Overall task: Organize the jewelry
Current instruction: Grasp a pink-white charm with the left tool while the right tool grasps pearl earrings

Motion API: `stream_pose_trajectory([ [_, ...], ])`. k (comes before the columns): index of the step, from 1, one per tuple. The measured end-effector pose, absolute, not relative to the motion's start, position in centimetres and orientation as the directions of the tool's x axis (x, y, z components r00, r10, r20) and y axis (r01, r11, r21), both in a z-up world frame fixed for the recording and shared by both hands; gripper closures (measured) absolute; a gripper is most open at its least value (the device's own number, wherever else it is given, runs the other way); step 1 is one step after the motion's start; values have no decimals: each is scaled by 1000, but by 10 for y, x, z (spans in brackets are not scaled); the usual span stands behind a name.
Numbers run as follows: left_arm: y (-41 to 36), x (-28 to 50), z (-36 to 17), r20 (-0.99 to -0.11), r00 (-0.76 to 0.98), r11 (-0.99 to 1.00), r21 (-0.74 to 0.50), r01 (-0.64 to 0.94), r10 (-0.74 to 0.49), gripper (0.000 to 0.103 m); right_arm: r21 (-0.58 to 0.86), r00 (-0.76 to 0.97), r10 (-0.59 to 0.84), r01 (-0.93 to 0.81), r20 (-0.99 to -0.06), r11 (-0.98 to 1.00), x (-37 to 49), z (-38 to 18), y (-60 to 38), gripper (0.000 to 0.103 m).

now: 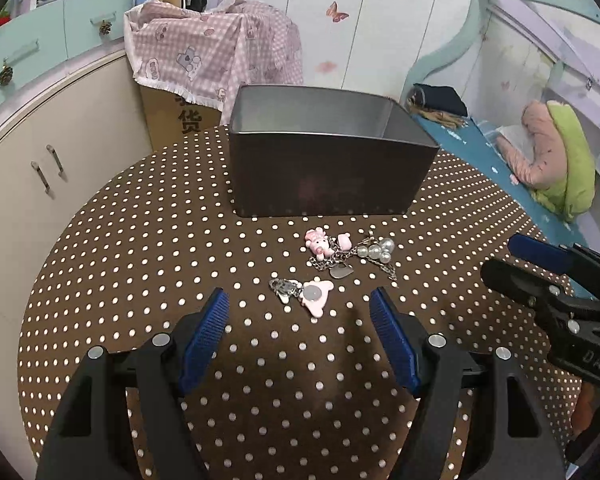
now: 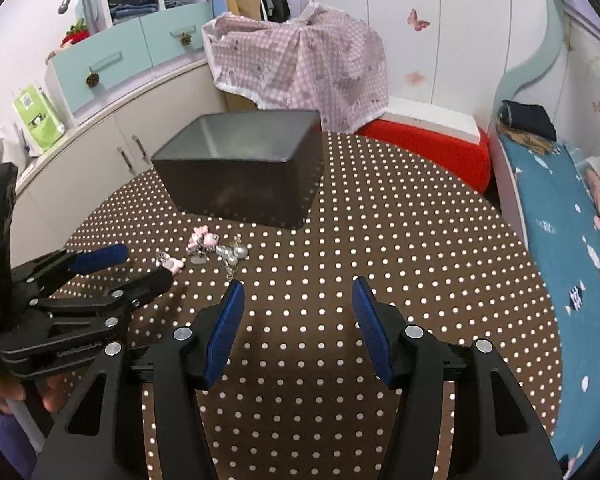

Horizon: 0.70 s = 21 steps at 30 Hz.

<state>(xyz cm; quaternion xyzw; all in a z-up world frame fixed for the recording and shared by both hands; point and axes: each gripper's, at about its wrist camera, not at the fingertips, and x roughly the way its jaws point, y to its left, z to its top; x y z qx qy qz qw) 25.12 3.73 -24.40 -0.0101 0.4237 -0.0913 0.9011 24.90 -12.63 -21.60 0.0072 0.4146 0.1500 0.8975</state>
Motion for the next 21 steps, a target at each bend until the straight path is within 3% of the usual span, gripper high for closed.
stream_pose_trajectory([
  [4,34,260,-248,-773,616,985,-69,157,-152,34,145,601,280,-263,-748,954,254,-222,-126,48],
  [5,32,262,-249,-778,613,987,-49,156,-136,38,146,602,279,-262,-748,954,255,-223,-127,48],
  [6,31,264,-249,-782,609,986,-44,158,-132,48,147,600,279,-260,-749,954,256,-224,-127,48],
  [11,25,267,-254,-788,606,983,9,183,-105,57,149,594,280,-261,-754,954,259,-228,-128,48],
  [14,24,266,-255,-783,613,982,17,191,-105,72,145,592,281,-267,-756,953,262,-227,-124,46],
  [21,35,259,-253,-780,606,980,-44,196,-157,73,127,570,287,-304,-770,944,269,-231,-103,46],
])
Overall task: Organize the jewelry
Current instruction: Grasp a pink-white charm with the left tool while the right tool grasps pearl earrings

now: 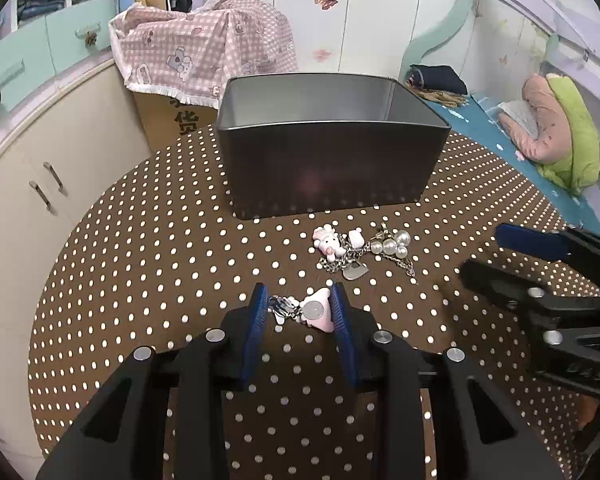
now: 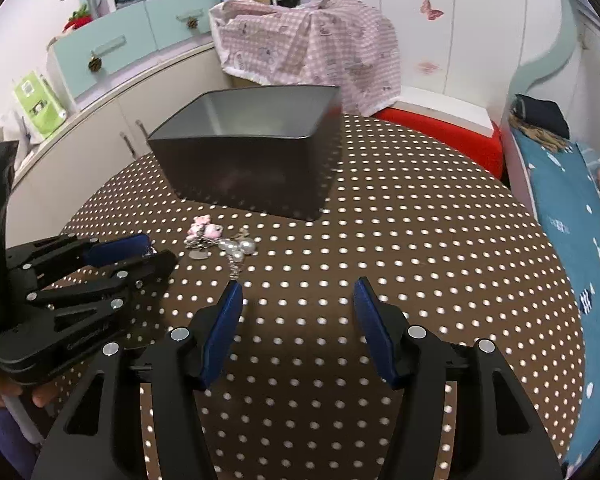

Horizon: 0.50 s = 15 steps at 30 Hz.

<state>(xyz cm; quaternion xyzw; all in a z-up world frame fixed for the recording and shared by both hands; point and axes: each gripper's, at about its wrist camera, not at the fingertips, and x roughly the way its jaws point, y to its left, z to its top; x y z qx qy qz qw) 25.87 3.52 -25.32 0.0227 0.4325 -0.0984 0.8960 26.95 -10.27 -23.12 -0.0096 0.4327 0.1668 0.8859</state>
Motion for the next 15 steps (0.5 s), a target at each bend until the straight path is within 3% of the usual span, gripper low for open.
stream_pose_trajectory([
  [1,39,257,-252,-777,603,978,-71,197,-178,79,125,566,288,-310,-772,943,271,-232,-99,46],
  [9,62,245,-248,-767,608,976,-113,184,-204,81,125,546,306,-343,-780,931,286,-234,-75,47],
  [15,71,238,-244,-752,618,971,-138,195,-231,81,114,521,308,-372,-796,921,295,-241,-58,61],
])
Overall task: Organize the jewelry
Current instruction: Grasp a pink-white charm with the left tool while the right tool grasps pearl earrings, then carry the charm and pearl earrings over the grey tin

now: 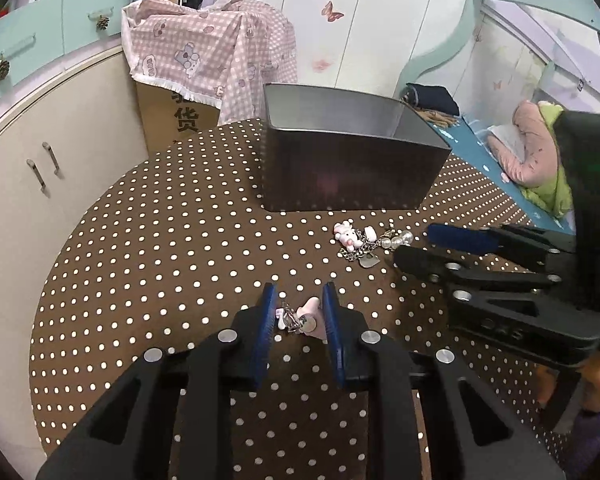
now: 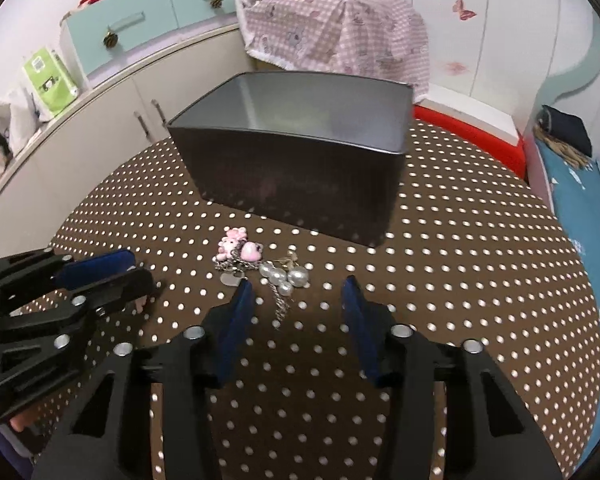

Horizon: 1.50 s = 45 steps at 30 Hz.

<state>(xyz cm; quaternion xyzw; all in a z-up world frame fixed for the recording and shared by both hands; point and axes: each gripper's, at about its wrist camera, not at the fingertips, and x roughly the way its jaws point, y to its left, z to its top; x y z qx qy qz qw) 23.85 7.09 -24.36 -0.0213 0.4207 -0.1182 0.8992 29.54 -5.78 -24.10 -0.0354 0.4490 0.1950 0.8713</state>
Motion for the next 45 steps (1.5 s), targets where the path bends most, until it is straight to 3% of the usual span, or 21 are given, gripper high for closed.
stream_pose_trajectory([
  [3,75,237,-240,-745,620,967,-154,202,-248,81,106,521,307,-380,-796,919,298,-242,-52,67],
  [5,77,236,-238,-740,621,965,-166,203,-258,81,85,523,295,-388,-799,918,298,-243,-48,82],
  [6,80,236,-237,-738,621,964,-174,201,-262,81,80,524,293,-391,-800,917,298,-243,-47,82],
  [7,82,235,-235,-734,624,963,-180,200,-267,94,79,523,293,-393,-801,916,298,-244,-46,82],
  [8,84,237,-235,-732,624,962,-185,203,-272,96,76,523,292,-394,-801,916,297,-244,-46,82],
  [17,85,235,-227,-719,625,952,-214,217,-304,96,80,574,305,-382,-760,921,279,-214,-66,82],
  [19,85,233,-227,-719,625,953,-213,217,-303,93,84,591,311,-380,-744,921,275,-202,-71,82],
  [24,76,228,-229,-729,631,963,-168,212,-266,63,90,627,324,-376,-709,922,267,-173,-87,82],
  [27,68,225,-235,-739,622,964,-152,220,-258,61,87,644,324,-371,-693,924,262,-160,-93,82],
  [37,48,233,-251,-778,594,969,-74,237,-204,63,105,640,328,-361,-695,927,259,-161,-105,82],
  [41,45,232,-254,-779,607,972,-15,234,-158,78,111,637,330,-359,-697,927,262,-164,-105,82],
  [45,49,233,-255,-778,605,971,-24,240,-169,80,117,635,336,-361,-696,925,262,-165,-103,82],
])
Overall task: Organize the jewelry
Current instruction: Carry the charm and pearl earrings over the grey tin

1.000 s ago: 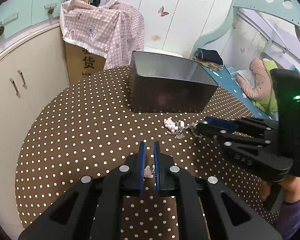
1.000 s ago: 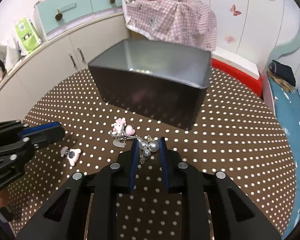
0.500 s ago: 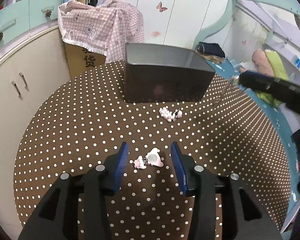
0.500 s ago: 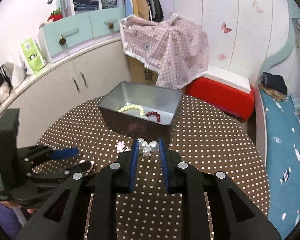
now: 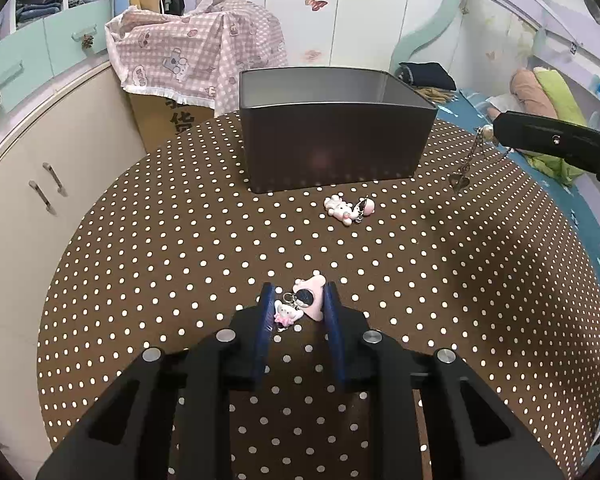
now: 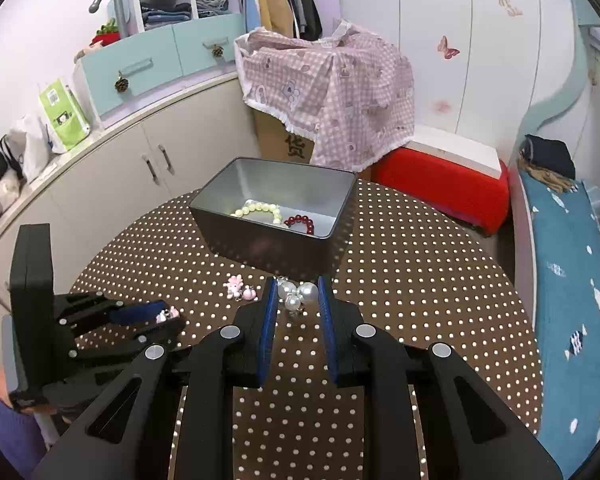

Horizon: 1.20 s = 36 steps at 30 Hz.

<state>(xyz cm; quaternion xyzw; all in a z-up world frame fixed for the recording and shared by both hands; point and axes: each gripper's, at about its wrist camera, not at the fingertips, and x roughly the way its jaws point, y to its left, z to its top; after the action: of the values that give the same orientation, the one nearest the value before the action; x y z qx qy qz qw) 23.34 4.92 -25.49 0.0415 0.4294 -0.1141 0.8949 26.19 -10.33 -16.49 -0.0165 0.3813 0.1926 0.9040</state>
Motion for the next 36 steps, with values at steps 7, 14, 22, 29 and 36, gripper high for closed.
stream_pose_trajectory([
  [7,59,234,-253,-771,590,963,-110,247,-240,81,115,637,341,-369,-692,922,263,-160,-96,82],
  [14,64,233,-225,-727,626,953,-138,268,-282,81,101,653,341,-376,-676,921,265,-147,-94,82],
  [22,53,262,-167,-650,686,938,-134,320,-327,81,96,677,348,-381,-648,920,280,-125,-90,82],
  [29,41,309,-147,-648,666,924,-179,339,-370,81,87,695,350,-384,-628,919,303,-110,-88,82],
  [36,37,350,-163,-701,614,928,-215,304,-363,81,93,690,347,-378,-636,921,329,-115,-85,82],
])
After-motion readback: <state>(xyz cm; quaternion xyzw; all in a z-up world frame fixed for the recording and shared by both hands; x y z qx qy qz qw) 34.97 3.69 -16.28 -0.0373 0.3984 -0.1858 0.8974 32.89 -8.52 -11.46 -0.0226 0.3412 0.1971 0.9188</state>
